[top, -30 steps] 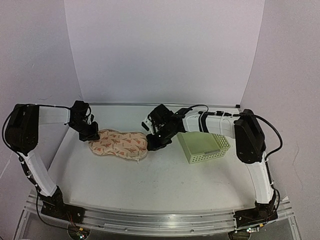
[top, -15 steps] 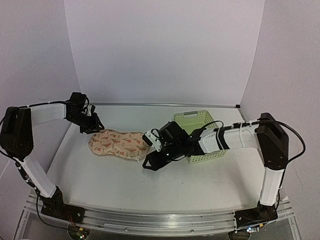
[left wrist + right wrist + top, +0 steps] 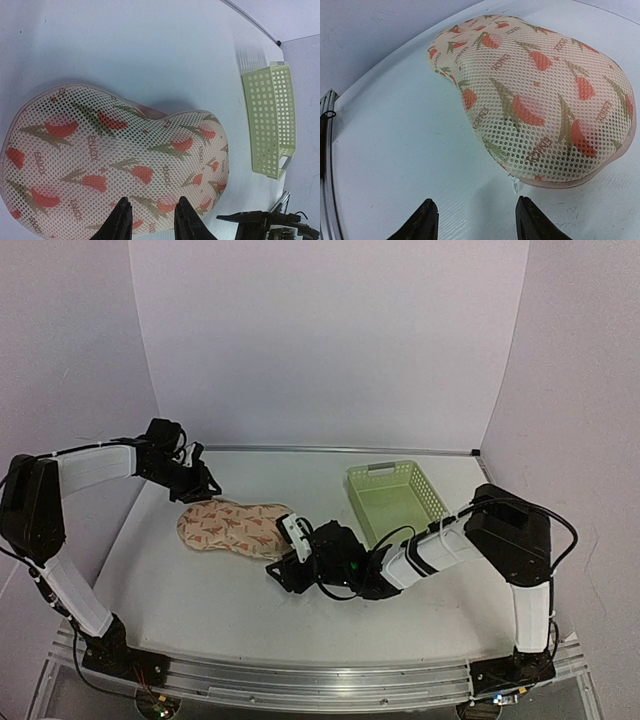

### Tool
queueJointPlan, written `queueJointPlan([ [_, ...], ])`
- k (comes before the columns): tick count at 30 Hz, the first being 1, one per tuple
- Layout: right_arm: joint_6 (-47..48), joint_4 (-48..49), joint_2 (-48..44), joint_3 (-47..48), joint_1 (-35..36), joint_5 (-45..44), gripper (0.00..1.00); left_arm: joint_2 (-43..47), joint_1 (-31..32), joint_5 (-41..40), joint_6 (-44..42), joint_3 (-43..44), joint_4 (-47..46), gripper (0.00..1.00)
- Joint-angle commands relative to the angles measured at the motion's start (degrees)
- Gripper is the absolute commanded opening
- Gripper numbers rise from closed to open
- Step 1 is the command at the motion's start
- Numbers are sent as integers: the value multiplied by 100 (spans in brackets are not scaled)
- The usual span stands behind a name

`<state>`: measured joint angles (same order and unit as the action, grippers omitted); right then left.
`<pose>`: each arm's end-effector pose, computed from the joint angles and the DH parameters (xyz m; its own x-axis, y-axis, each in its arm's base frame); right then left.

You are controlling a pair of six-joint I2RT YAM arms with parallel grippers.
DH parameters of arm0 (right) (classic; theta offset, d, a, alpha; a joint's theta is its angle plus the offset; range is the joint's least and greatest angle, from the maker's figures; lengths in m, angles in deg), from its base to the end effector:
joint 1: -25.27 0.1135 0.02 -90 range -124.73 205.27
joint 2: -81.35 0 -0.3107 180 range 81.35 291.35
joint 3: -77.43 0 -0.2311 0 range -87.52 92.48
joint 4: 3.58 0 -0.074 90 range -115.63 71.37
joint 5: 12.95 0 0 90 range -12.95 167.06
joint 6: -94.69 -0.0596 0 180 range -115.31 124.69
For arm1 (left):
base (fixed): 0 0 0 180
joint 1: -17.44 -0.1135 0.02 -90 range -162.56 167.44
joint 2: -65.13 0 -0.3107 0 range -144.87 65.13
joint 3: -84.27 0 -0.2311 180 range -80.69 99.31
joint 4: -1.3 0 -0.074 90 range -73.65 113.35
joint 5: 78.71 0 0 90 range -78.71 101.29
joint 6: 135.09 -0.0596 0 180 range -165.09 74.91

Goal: Unzip the laundry bag and remove the bra
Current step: Pick up the zipper from the laundry bag.

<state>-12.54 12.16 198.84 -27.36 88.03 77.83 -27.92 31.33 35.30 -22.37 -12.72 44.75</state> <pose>0.2070 0.4039 0.1740 -0.4603 -0.2471 -0.8527 -0.7939 0.5445 0.2708 0.3247 -0.1053 0.2802 -0.8952 -0.1421 -0.4225 0.1177 0.8389 -0.5315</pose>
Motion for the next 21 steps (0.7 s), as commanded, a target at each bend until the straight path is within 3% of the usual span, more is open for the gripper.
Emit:
queueJointPlan([
  [1,-19,1021,354,221,103,-818,52,-41,62,146,-60,-98,-178,31],
  [7,-113,1078,572,267,115,-1349,50,15,77,189,-148,-329,-179,31],
  [21,-355,1097,1145,696,130,-1290,35,-151,109,199,-345,-631,-195,30],
])
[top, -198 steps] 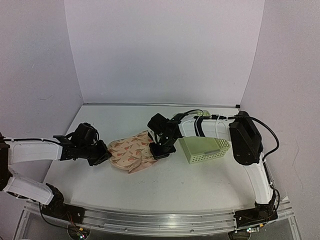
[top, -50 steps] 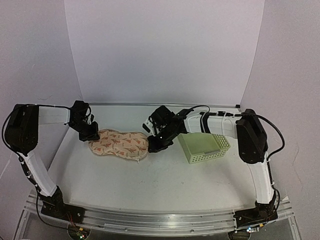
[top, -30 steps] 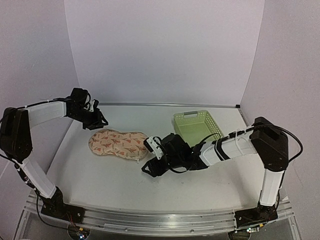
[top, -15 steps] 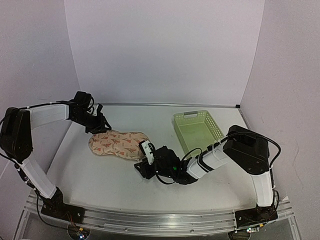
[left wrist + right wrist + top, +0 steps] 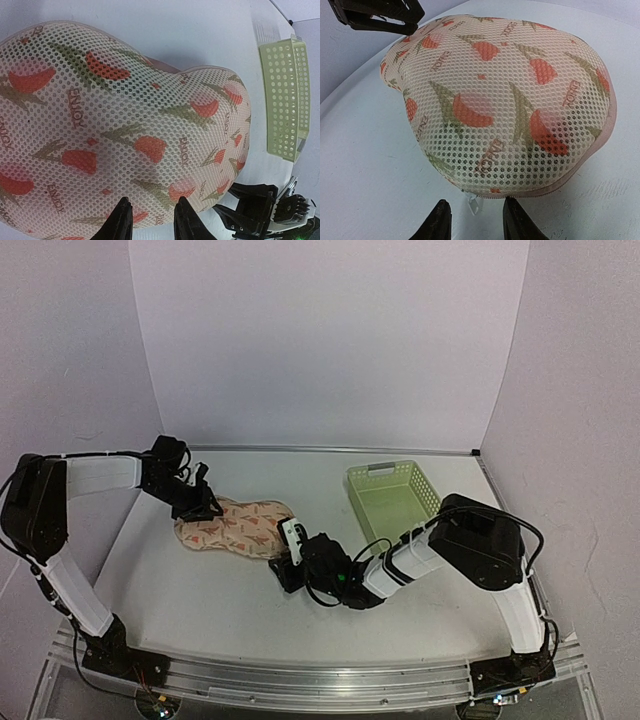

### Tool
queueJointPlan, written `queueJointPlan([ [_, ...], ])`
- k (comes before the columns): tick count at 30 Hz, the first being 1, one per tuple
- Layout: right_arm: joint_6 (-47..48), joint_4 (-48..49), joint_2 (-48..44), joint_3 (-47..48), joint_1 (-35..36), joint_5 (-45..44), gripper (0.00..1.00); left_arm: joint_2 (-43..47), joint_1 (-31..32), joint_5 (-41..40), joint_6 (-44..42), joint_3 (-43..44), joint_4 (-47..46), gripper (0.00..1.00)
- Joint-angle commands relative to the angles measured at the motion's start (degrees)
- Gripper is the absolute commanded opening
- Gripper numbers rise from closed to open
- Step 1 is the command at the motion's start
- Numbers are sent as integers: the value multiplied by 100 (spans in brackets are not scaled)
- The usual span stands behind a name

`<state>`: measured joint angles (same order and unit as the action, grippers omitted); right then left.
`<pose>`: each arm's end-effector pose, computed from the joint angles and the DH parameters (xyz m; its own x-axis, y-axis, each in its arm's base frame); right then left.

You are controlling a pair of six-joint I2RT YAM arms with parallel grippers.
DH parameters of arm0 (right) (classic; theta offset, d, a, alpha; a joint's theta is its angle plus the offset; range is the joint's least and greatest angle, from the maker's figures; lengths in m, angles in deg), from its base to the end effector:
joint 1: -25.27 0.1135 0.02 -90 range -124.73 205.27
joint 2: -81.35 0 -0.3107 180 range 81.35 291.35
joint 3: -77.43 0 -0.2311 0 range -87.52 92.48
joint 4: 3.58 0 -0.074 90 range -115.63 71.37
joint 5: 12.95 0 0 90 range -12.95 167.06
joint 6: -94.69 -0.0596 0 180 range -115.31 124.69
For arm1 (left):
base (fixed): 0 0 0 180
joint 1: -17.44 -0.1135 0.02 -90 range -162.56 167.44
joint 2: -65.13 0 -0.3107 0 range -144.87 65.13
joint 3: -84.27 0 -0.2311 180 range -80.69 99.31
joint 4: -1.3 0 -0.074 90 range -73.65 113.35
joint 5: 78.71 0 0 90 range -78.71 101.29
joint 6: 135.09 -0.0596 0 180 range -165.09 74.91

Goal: Unzip the laundry bag and remove the bra
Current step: Pick up the zipper from the laundry bag.

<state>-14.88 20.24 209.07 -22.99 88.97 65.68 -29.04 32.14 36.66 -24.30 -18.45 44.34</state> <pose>0.2254 0.4296 0.1326 -0.4397 -0.1484 -0.8858 -0.6920 0.6847 0.2287 0.3106 -0.1079 0.2456 -0.9377 -0.0856 -0.3368 0.1114 0.8441 -0.5245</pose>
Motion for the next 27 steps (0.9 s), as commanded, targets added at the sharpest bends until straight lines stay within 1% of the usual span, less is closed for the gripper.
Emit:
queueJointPlan([
  [1,-144,281,161,266,37,-77,35,-40,28,71,-161,-74,-153,30],
  [5,-244,201,212,278,47,-125,30,-61,39,61,-198,-119,-153,30],
  [11,-268,200,221,223,85,-143,30,-131,33,52,-241,-123,-151,30],
  [19,-225,131,415,541,125,-167,29,-236,33,50,-302,-113,-158,30],
  [27,-222,36,641,838,125,-343,23,-227,33,95,-331,-200,-153,30],
])
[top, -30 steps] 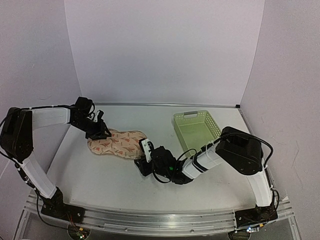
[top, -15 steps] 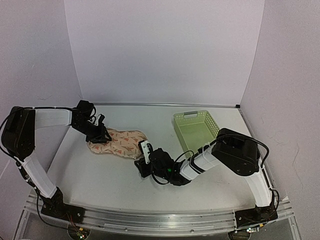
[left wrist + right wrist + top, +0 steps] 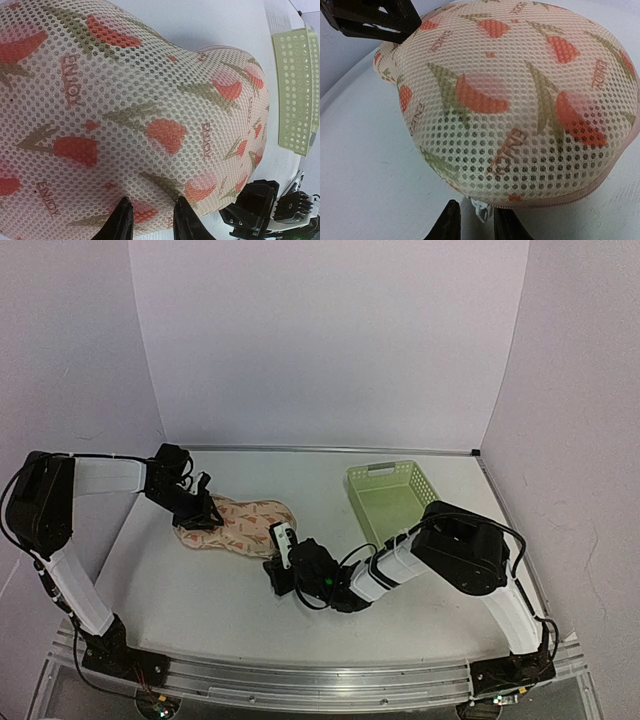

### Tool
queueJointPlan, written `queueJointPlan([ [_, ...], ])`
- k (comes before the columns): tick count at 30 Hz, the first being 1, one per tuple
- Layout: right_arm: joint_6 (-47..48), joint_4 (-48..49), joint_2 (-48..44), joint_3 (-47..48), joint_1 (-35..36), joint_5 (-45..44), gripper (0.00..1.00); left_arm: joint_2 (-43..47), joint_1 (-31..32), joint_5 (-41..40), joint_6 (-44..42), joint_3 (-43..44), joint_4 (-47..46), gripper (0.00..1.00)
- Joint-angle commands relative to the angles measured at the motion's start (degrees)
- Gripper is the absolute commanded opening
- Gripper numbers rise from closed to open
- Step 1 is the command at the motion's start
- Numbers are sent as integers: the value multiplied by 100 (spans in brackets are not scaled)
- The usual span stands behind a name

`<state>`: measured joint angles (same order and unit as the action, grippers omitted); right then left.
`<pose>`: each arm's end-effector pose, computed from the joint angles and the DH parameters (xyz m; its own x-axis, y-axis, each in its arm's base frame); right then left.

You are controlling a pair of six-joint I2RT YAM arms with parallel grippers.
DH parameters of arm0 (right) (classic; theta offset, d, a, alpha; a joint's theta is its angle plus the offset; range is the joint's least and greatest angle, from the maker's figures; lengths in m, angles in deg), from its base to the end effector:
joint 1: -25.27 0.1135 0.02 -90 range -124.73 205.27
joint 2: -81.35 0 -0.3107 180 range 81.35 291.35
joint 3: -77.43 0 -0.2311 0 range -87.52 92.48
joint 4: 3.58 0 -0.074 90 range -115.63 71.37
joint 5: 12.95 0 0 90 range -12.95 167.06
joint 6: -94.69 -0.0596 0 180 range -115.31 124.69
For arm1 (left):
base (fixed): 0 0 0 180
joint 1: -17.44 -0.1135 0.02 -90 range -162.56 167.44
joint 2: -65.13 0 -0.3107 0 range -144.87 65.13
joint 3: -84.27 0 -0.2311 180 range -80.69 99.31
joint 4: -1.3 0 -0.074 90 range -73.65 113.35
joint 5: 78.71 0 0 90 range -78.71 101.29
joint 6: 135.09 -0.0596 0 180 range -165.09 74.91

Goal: Unzip the laundry bag and remove the bra
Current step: Pick up the zipper from the laundry bag.

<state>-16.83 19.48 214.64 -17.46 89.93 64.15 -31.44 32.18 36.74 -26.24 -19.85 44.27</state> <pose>0.2289 0.4523 0.1114 -0.4605 -0.1369 -0.8771 -0.6724 0.6988 0.2440 0.3111 -0.1083 0.2260 -0.9540 -0.0507 -0.2955 0.1119 0.8542 -0.5078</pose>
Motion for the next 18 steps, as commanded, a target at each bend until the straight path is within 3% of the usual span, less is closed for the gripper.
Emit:
queueJointPlan([
  [1,-36,103,95,310,29,-208,23,13,29,91,-136,-65,-147,30],
  [18,-133,29,-1,111,32,-282,8,7,30,65,-179,-77,-129,30],
])
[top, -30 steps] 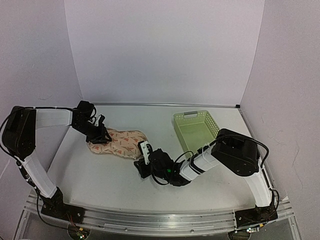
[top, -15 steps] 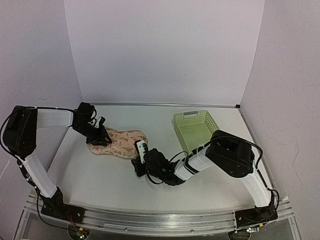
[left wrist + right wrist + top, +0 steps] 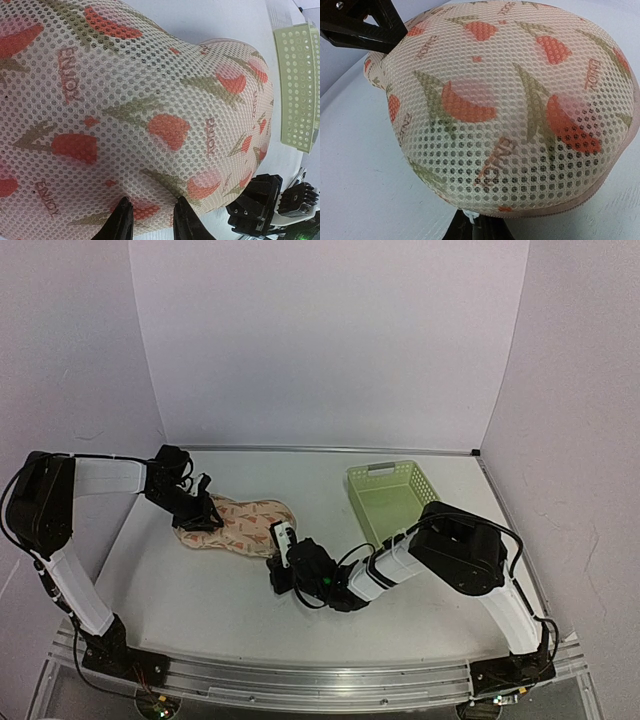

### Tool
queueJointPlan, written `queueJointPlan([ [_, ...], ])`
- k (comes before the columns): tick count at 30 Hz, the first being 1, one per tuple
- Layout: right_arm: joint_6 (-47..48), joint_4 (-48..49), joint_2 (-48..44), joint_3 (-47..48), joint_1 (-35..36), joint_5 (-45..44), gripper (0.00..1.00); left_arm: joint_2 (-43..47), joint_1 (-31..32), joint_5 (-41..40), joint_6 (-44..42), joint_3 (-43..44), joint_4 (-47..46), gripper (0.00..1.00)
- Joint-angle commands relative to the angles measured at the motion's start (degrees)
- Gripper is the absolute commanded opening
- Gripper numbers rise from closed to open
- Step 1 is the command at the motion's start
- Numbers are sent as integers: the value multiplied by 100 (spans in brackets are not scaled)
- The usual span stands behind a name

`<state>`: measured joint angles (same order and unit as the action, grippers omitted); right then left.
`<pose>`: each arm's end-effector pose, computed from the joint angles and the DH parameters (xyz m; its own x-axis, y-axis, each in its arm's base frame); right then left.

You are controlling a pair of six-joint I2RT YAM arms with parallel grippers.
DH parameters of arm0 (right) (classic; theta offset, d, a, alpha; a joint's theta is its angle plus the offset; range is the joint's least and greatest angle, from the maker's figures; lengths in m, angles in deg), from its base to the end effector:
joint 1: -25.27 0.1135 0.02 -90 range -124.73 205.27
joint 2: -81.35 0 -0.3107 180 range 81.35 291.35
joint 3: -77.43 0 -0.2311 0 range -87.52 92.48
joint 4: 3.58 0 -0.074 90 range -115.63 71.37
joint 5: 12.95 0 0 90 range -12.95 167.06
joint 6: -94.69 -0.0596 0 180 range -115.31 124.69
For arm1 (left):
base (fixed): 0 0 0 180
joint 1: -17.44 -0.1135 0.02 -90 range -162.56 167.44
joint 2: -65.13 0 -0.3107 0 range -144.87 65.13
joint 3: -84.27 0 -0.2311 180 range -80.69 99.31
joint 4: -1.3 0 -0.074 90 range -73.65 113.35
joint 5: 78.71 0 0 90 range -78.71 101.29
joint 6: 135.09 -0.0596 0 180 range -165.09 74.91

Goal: Unzip the laundry bag and remove the bra
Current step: Pick up the zipper from the laundry bag, then hold the laundry bag at the center of the board.

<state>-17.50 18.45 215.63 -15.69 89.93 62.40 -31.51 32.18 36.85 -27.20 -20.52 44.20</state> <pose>0.2329 0.4566 0.1094 -0.4631 -0.1242 -0.8776 -0.6498 0.7209 0.2409 0.3091 -0.1079 0.2225 -0.9555 -0.0352 -0.2928 0.1227 0.8555 -0.5031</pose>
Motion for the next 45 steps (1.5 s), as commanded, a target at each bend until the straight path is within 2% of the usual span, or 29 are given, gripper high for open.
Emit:
queueJointPlan([
  [1,-72,131,-118,-91,29,-101,7,6,31,45,-84,-5,-123,30],
  [7,-83,129,-137,-96,29,-81,0,23,36,44,-75,-20,-125,30],
  [19,151,-85,-615,-399,59,347,0,37,32,75,-102,85,-91,31],
  [21,215,-280,-744,-498,68,545,0,131,35,158,-53,137,-55,35],
  [28,528,-1091,-1058,-497,92,1071,0,662,30,397,224,237,-39,61],
  [32,625,-1676,-1087,-217,92,1259,0,1053,53,747,706,0,-43,71],
  [36,707,-2093,-1075,73,90,1267,0,1585,210,728,1380,-469,-50,79],
  [41,679,-2406,-980,400,91,1415,0,2099,533,566,2404,-1081,-271,81],
  [45,793,-2531,-926,632,95,1632,0,2364,658,546,3427,-1720,-1034,81],
])
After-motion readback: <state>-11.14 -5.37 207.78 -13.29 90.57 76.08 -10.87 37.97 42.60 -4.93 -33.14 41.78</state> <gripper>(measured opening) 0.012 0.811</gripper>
